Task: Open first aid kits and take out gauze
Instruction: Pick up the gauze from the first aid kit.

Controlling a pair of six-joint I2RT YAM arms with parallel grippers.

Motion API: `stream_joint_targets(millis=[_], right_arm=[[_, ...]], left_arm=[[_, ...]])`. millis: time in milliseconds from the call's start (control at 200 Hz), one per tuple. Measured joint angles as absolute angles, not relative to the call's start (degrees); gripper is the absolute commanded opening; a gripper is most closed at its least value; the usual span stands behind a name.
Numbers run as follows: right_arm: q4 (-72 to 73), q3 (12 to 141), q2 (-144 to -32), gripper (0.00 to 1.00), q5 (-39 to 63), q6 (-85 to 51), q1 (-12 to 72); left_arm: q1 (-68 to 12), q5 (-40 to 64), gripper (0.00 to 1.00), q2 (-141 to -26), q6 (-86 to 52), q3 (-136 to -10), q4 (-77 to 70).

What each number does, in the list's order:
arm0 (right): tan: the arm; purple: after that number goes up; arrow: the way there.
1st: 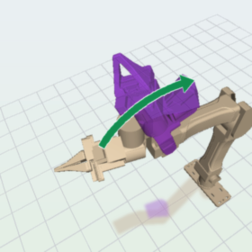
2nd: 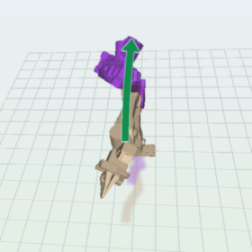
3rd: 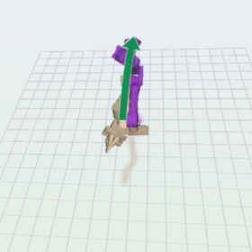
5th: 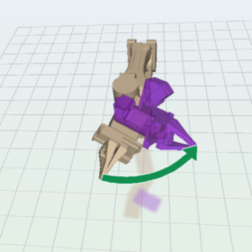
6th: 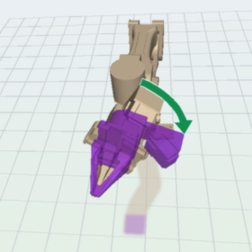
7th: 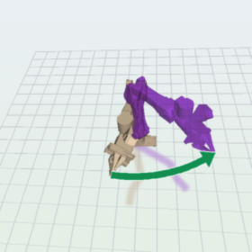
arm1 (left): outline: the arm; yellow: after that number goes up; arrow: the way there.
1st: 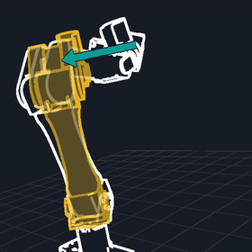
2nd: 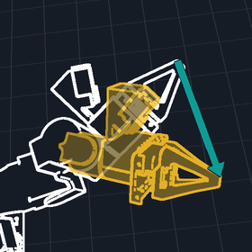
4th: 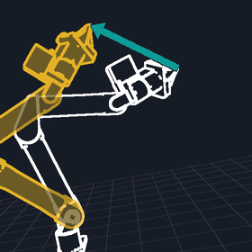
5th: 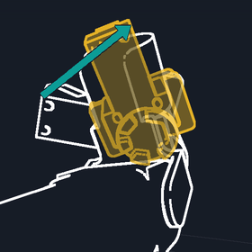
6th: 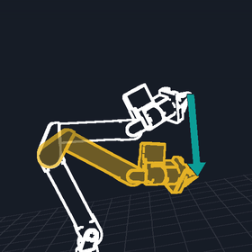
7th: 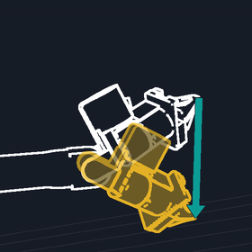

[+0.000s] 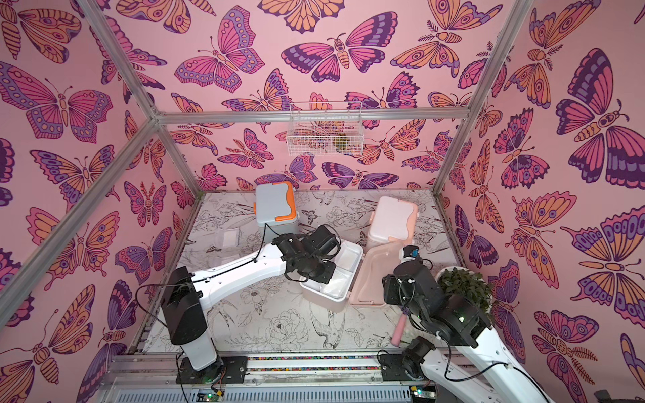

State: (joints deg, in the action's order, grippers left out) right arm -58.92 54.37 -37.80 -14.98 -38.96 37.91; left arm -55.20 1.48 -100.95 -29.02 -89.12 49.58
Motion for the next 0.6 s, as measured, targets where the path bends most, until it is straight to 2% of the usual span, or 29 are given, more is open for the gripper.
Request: stream_joint_targets(millis=[351, 476, 596], right_arm=[[-58.9, 54.4, -37.7, 0.46, -14.7, -38.9, 37.9], [-58.7, 54.4, -37.7, 0.45, -14.5, -38.9, 37.9], [-58.4, 54.4, -37.5, 0.45, -14.2, -38.9, 37.9]], left_arm=[[-52.1, 0.4, 0.00, -86.5, -29.0, -87.9, 51.6], [-46.1, 0.4, 0.00, -80.4, -28.9, -83.9, 51.5], [-36.7, 0.2, 0.00, -76.1, -28.5, -77.9, 51.7]])
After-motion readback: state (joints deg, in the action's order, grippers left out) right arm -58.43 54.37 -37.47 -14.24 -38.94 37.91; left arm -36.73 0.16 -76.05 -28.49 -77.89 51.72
